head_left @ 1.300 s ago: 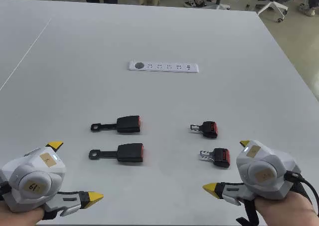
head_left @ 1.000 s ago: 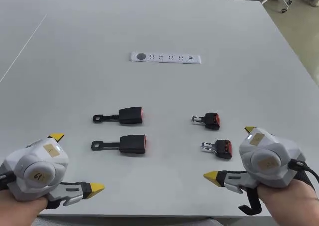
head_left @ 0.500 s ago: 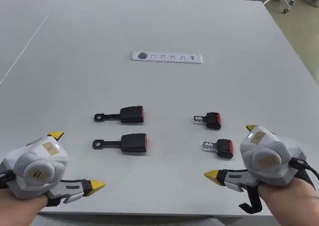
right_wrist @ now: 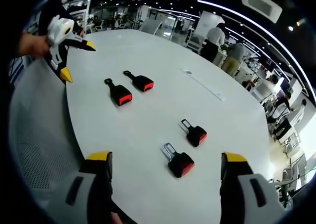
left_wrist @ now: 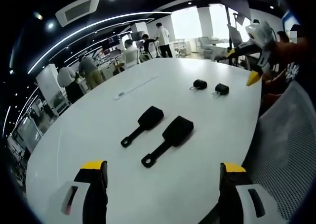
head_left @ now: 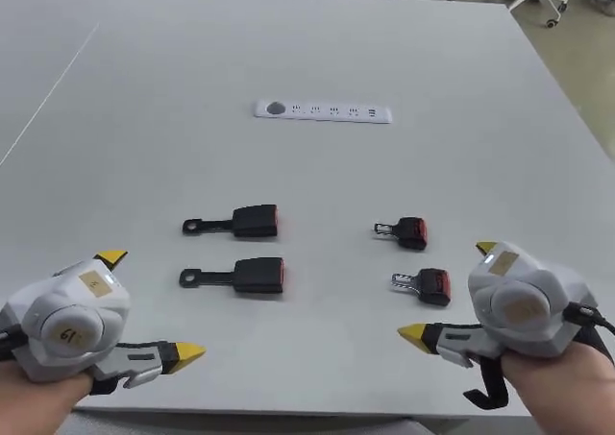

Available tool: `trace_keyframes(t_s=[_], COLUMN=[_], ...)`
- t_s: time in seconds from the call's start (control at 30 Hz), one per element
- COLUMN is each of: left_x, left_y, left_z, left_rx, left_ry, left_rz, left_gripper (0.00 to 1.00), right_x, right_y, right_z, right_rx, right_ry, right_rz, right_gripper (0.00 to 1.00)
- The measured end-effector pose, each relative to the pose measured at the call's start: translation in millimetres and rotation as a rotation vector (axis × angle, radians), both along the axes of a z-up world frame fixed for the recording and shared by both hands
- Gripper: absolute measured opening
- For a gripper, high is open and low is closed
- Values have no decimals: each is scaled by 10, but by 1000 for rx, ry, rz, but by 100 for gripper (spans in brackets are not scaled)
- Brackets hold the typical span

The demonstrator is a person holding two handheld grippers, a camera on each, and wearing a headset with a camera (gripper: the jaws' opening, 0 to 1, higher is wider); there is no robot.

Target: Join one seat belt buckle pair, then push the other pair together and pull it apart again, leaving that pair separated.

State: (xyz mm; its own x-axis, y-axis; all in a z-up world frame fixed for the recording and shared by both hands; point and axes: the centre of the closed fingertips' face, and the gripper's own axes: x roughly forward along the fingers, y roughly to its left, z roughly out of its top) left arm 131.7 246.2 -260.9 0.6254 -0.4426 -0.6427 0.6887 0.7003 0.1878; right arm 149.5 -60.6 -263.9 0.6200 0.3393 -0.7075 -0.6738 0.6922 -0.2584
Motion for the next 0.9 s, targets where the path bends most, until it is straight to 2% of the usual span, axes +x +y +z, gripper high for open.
trace_keyframes(t_s=[0.13, 0.3, 0.4, 0.57, 0.67, 0.8, 0.87, 0.9], left_x=[19, 29, 47, 98, 121, 126, 133, 134], left_y=[-36, -46, -47, -25, -14, -40, -64, -71], left_z=[51, 41, 43, -26, -71, -117, -128, -131], left_rx=[-4, 27, 26, 24, 39, 44, 26, 27], left_ry=[-21, -30, -39, -45, -53, -46, -35, -34], left_rz=[-14, -56, -64, -69, -85, -110, -122, -126], left_gripper=[94, 91, 90, 88, 85, 82, 77, 74], right_x=[8, 12, 1, -17, -21, -33, -43, -41], right_y=[-8, -21, -14, 12, 14, 40, 49, 51], right_z=[11, 42, 54, 47, 38, 21, 0, -2], right_rx=[-6, -13, -11, -9, -12, -7, 0, -1], right_ry=[-4, -10, -9, -3, 1, 12, 21, 20], right_rz=[9, 18, 22, 39, 52, 87, 100, 104], right_gripper=[90, 88, 87, 85, 82, 77, 70, 69])
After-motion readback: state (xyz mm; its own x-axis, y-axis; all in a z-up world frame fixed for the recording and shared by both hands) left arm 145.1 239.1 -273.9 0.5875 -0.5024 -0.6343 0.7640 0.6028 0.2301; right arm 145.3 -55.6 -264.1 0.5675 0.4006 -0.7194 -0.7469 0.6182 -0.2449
